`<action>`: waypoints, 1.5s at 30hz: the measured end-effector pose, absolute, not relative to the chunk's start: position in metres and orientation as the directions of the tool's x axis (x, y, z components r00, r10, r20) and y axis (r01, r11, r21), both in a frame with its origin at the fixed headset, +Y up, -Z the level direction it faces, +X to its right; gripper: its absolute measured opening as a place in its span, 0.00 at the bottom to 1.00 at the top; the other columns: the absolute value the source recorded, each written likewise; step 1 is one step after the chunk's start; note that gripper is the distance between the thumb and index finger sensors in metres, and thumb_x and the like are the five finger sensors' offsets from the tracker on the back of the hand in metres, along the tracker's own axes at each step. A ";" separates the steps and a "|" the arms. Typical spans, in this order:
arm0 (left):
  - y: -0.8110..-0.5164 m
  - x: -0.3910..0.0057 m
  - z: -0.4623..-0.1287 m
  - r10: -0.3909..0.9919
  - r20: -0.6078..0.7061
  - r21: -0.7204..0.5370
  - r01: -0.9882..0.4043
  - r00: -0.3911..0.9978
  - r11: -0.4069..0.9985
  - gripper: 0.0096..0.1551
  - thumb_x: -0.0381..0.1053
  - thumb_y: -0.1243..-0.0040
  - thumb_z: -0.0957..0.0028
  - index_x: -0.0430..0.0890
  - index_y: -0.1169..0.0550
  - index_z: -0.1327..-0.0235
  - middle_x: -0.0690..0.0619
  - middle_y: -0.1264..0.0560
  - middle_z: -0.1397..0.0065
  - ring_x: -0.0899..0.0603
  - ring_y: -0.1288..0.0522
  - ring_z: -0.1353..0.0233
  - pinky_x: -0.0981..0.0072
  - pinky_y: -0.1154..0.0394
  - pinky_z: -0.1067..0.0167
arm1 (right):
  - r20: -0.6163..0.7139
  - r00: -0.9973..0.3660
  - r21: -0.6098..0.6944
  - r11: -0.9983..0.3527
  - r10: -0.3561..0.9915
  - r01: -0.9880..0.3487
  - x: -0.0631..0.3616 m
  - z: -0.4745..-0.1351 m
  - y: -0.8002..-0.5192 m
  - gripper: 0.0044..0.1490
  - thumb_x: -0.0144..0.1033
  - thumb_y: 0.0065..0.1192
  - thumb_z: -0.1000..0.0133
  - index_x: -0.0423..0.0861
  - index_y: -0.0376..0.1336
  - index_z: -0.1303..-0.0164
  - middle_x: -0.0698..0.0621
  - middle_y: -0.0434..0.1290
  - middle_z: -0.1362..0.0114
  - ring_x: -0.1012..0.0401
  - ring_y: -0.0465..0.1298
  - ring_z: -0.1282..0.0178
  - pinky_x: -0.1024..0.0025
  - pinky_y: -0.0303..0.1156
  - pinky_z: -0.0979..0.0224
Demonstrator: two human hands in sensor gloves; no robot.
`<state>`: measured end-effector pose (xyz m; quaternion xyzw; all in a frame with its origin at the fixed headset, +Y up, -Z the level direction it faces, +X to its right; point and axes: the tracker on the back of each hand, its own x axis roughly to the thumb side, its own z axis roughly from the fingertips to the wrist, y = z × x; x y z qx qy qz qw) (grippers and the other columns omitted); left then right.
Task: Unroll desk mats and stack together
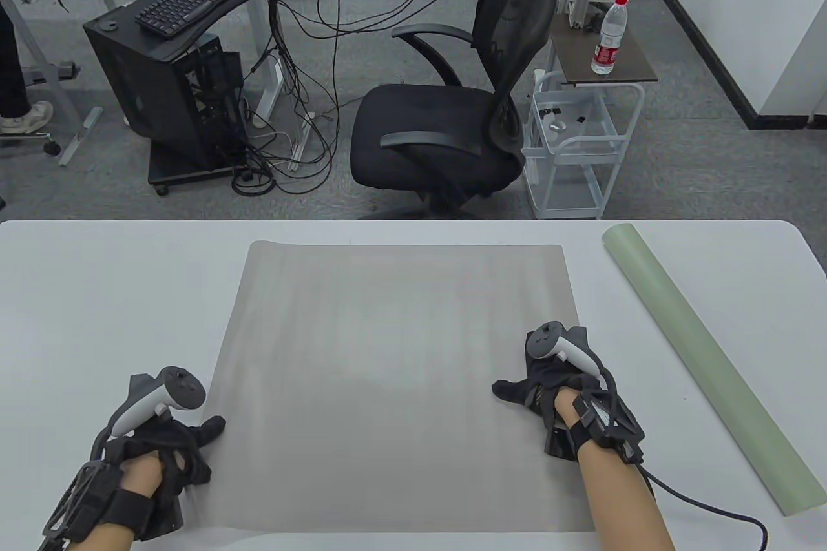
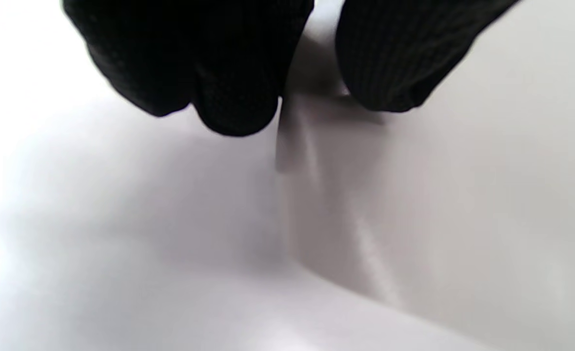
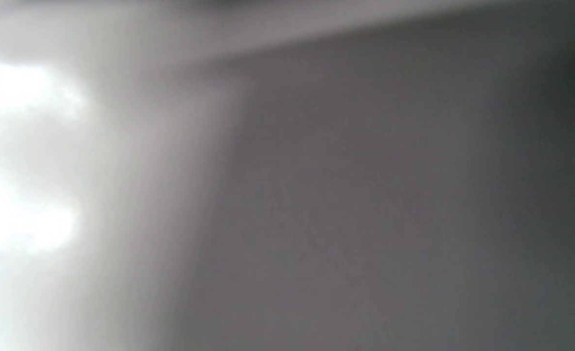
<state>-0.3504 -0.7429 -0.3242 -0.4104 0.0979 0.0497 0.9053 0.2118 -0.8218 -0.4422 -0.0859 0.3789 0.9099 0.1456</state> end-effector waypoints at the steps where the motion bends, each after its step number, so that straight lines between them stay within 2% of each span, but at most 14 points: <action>1: -0.742 -0.346 -0.323 -0.048 -0.156 -0.724 -0.081 0.987 0.685 0.41 0.52 0.31 0.58 0.73 0.42 0.38 0.50 0.24 0.36 0.42 0.15 0.48 0.52 0.18 0.51 | -0.266 -0.943 0.663 -0.672 0.200 -0.330 0.212 -0.442 -0.822 0.69 0.81 0.45 0.63 0.64 0.08 0.44 0.57 0.01 0.36 0.50 0.04 0.37 0.42 0.09 0.39; 2: -0.742 -0.342 -0.322 -0.109 -0.106 -0.700 0.003 0.988 0.714 0.40 0.54 0.31 0.59 0.73 0.41 0.39 0.51 0.21 0.39 0.43 0.14 0.50 0.53 0.17 0.52 | -0.265 -0.943 0.663 -0.673 0.200 -0.329 0.212 -0.442 -0.822 0.69 0.81 0.45 0.63 0.64 0.08 0.44 0.57 0.01 0.36 0.50 0.04 0.37 0.42 0.09 0.39; 5: -0.756 -0.331 -0.320 -0.224 -0.064 -0.674 0.124 0.972 0.729 0.40 0.55 0.29 0.61 0.73 0.39 0.41 0.52 0.17 0.47 0.45 0.12 0.55 0.54 0.16 0.56 | -0.264 -0.943 0.660 -0.675 0.202 -0.329 0.212 -0.442 -0.822 0.69 0.81 0.45 0.63 0.64 0.08 0.44 0.57 0.01 0.36 0.50 0.04 0.37 0.42 0.09 0.39; 7: -0.763 -0.330 -0.321 -0.255 -0.068 -0.665 0.147 0.964 0.732 0.44 0.55 0.28 0.63 0.74 0.44 0.41 0.54 0.17 0.49 0.46 0.12 0.56 0.55 0.16 0.56 | -0.264 -0.943 0.657 -0.678 0.202 -0.329 0.212 -0.442 -0.822 0.69 0.81 0.45 0.63 0.64 0.08 0.44 0.56 0.02 0.35 0.50 0.05 0.37 0.42 0.09 0.39; 8: -0.766 -0.331 -0.321 -0.220 -0.093 -0.659 0.105 0.971 0.745 0.45 0.53 0.28 0.63 0.74 0.45 0.41 0.53 0.18 0.49 0.45 0.13 0.54 0.54 0.16 0.54 | -0.263 -0.943 0.659 -0.676 0.203 -0.329 0.212 -0.442 -0.822 0.69 0.81 0.45 0.64 0.64 0.08 0.44 0.56 0.01 0.36 0.50 0.04 0.37 0.42 0.09 0.39; 9: -0.766 -0.331 -0.320 -0.193 -0.103 -0.660 0.078 0.976 0.747 0.45 0.52 0.28 0.63 0.73 0.44 0.41 0.53 0.19 0.47 0.44 0.14 0.51 0.52 0.18 0.51 | -0.264 -0.943 0.659 -0.676 0.204 -0.330 0.212 -0.442 -0.822 0.69 0.81 0.45 0.63 0.64 0.08 0.44 0.56 0.01 0.36 0.50 0.04 0.37 0.42 0.09 0.39; 11: -0.767 -0.330 -0.319 -0.150 -0.045 -0.619 0.090 0.988 0.780 0.45 0.49 0.28 0.63 0.69 0.42 0.39 0.47 0.30 0.33 0.40 0.22 0.39 0.45 0.26 0.40 | -0.264 -0.943 0.661 -0.673 0.205 -0.331 0.212 -0.442 -0.822 0.69 0.81 0.45 0.63 0.64 0.08 0.44 0.56 0.01 0.36 0.50 0.04 0.37 0.42 0.09 0.39; 12: -0.767 -0.330 -0.320 -0.137 -0.049 -0.603 0.080 0.989 0.794 0.44 0.48 0.28 0.63 0.66 0.41 0.39 0.46 0.33 0.30 0.38 0.25 0.36 0.43 0.28 0.38 | -0.265 -0.942 0.662 -0.672 0.205 -0.332 0.212 -0.442 -0.822 0.69 0.80 0.45 0.63 0.64 0.08 0.44 0.56 0.01 0.36 0.50 0.04 0.37 0.42 0.09 0.39; 17: -0.771 -0.328 -0.334 -0.043 -0.111 -0.593 -0.032 0.993 0.804 0.40 0.46 0.33 0.60 0.61 0.41 0.37 0.45 0.45 0.23 0.34 0.39 0.26 0.39 0.38 0.31 | -0.261 -0.942 0.658 -0.676 0.209 -0.332 0.212 -0.442 -0.822 0.69 0.80 0.45 0.63 0.63 0.08 0.44 0.56 0.01 0.35 0.50 0.04 0.37 0.42 0.09 0.39; 20: -0.771 -0.325 -0.354 -0.033 -0.141 -0.568 -0.054 0.989 0.821 0.38 0.45 0.34 0.59 0.59 0.40 0.38 0.45 0.48 0.22 0.33 0.43 0.24 0.39 0.40 0.30 | -0.263 -0.943 0.663 -0.673 0.202 -0.329 0.211 -0.443 -0.822 0.69 0.80 0.45 0.63 0.63 0.08 0.44 0.56 0.01 0.36 0.50 0.04 0.37 0.41 0.09 0.39; 35: -0.775 -0.301 -0.482 -0.224 -0.242 -0.515 0.071 0.944 0.854 0.37 0.41 0.35 0.58 0.50 0.39 0.37 0.49 0.55 0.20 0.35 0.47 0.22 0.41 0.42 0.28 | -0.267 -0.943 0.668 -0.666 0.200 -0.331 0.210 -0.443 -0.822 0.69 0.80 0.46 0.64 0.64 0.08 0.44 0.56 0.01 0.36 0.50 0.04 0.37 0.42 0.09 0.39; 37: -0.776 -0.305 -0.495 -0.191 -0.270 -0.515 0.026 0.944 0.857 0.37 0.40 0.36 0.59 0.48 0.40 0.37 0.49 0.53 0.20 0.35 0.45 0.23 0.41 0.41 0.28 | -0.268 -0.942 0.667 -0.666 0.201 -0.332 0.211 -0.443 -0.822 0.69 0.80 0.46 0.64 0.64 0.08 0.44 0.56 0.01 0.36 0.50 0.04 0.37 0.42 0.09 0.39; 43: -0.778 -0.330 -0.521 0.106 -0.407 -0.435 -0.295 0.907 0.851 0.38 0.39 0.37 0.58 0.52 0.41 0.35 0.51 0.56 0.20 0.34 0.51 0.22 0.39 0.44 0.28 | -0.268 -0.941 0.669 -0.664 0.205 -0.335 0.211 -0.443 -0.822 0.69 0.80 0.46 0.64 0.64 0.08 0.45 0.56 0.01 0.36 0.50 0.04 0.38 0.42 0.09 0.40; 45: -0.779 -0.331 -0.528 0.094 -0.421 -0.424 -0.287 0.902 0.859 0.39 0.39 0.38 0.58 0.55 0.41 0.34 0.52 0.56 0.20 0.34 0.51 0.22 0.39 0.45 0.28 | -0.269 -0.941 0.669 -0.663 0.205 -0.336 0.211 -0.443 -0.822 0.69 0.80 0.46 0.64 0.64 0.08 0.45 0.56 0.01 0.37 0.50 0.04 0.38 0.42 0.09 0.40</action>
